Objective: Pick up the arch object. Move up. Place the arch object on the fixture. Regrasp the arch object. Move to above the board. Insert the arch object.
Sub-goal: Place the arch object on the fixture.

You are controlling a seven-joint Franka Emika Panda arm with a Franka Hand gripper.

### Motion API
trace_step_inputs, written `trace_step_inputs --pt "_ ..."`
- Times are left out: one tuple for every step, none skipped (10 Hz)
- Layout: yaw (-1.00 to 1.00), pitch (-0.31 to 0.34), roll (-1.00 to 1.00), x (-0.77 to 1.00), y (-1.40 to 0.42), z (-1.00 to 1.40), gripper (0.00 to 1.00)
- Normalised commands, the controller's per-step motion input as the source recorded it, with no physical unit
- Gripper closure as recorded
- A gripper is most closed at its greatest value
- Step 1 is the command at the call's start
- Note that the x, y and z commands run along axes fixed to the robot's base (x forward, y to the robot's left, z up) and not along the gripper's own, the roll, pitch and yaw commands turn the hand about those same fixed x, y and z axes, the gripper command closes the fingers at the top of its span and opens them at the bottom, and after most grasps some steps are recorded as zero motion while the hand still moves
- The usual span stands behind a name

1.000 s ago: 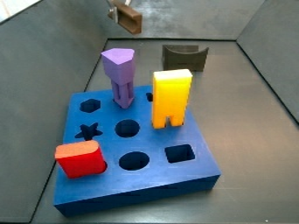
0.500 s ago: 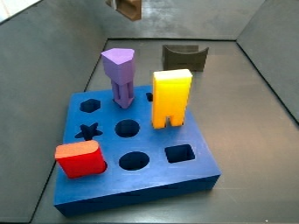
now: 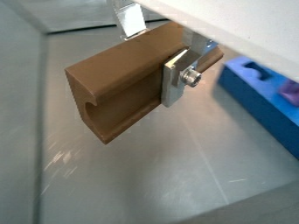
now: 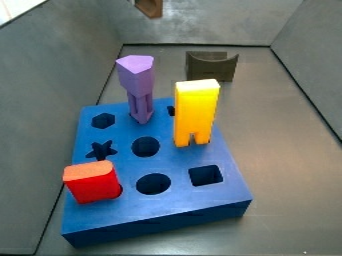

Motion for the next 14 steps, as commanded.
trace_step_inputs --pt "-1.00 0.005 0.09 1.00 -0.54 -0.17 1.00" --pt "-1.00 0.012 0.10 1.00 -0.50 -0.17 1.00" --pt "-1.00 0.016 0.12 1.00 -0.45 -0.16 1.00" --pt "-1.00 0.033 0.13 1.00 -0.39 -0.15 1.00" --pt "-1.00 0.044 0.15 1.00 -0.34 -0.14 1.00" --pt "-0.94 0.061 0.15 1.00 -0.31 -0.13 1.00" --pt "-0.59 0.067 0.12 1.00 -0.25 -0.12 1.00" --pt "-0.45 0.070 0.11 1.00 -0.23 -0.12 1.00" --pt "-0.22 0.077 0.09 1.00 -0.18 -0.10 1.00" --pt "-0.16 0.082 0.08 1.00 -0.17 -0.10 1.00" --pt "-0.10 0.087 0.09 1.00 -0.14 -0.09 1.00" --pt "-0.05 0.094 0.11 1.00 -0.11 -0.08 1.00" --pt "0.16 -0.026 -1.00 1.00 0.51 0.29 1.00" --pt "0.16 -0.024 -1.00 1.00 0.52 0.30 1.00"
